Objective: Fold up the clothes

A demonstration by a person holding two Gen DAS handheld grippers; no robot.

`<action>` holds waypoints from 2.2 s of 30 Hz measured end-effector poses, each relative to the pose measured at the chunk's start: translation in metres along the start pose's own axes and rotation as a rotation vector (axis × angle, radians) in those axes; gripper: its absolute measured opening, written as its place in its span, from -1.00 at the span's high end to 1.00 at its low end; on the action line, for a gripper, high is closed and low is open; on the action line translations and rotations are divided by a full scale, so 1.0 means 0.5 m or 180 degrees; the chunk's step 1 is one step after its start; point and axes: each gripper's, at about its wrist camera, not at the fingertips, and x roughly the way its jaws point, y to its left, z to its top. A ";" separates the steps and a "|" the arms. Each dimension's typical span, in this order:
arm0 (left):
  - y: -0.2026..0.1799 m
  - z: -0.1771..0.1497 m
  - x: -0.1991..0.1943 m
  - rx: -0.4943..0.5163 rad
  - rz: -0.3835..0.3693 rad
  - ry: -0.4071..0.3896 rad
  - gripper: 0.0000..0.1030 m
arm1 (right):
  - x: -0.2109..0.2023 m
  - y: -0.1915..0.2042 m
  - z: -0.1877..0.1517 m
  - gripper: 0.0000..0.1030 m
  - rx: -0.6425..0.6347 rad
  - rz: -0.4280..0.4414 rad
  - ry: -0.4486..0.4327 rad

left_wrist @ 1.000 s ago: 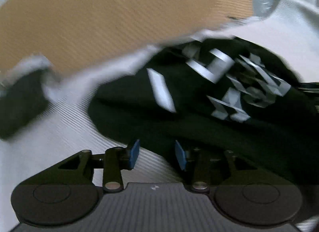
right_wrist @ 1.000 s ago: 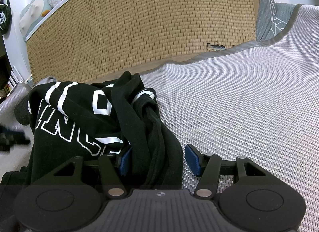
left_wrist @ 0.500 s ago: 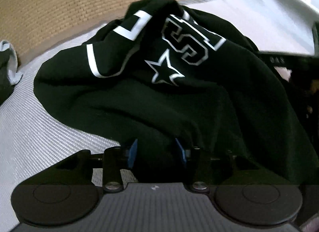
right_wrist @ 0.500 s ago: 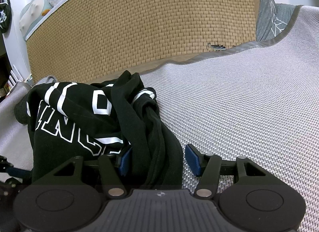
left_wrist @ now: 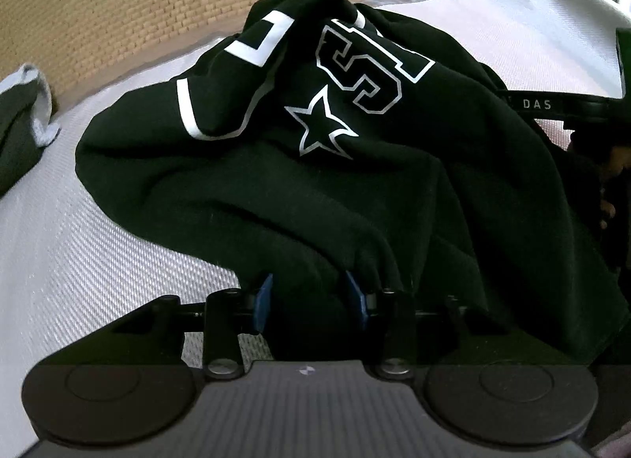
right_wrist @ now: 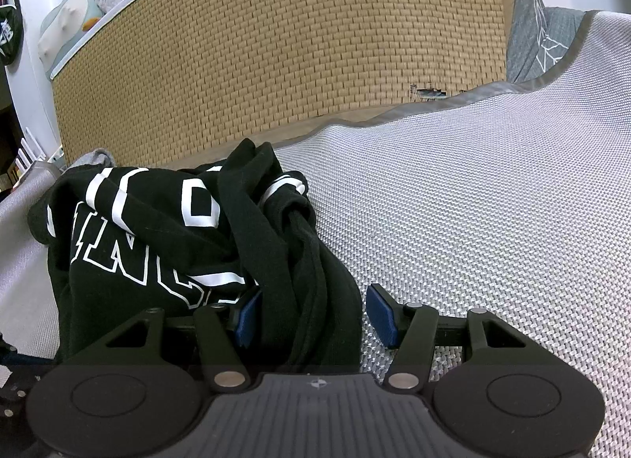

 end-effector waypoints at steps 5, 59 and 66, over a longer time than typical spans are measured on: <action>-0.014 -0.017 -0.015 0.0012 -0.0015 0.0014 0.18 | 0.001 -0.002 0.000 -0.18 -0.0015 -0.0001 0.0000; 0.185 0.320 0.125 0.0213 0.0551 -0.0133 -0.25 | 0.016 -0.006 -0.017 -0.21 -0.0079 -0.0003 -0.0050; 0.181 0.362 0.234 0.0058 0.0513 0.0124 -0.27 | 0.016 -0.008 -0.017 -0.24 -0.0077 0.0011 -0.0056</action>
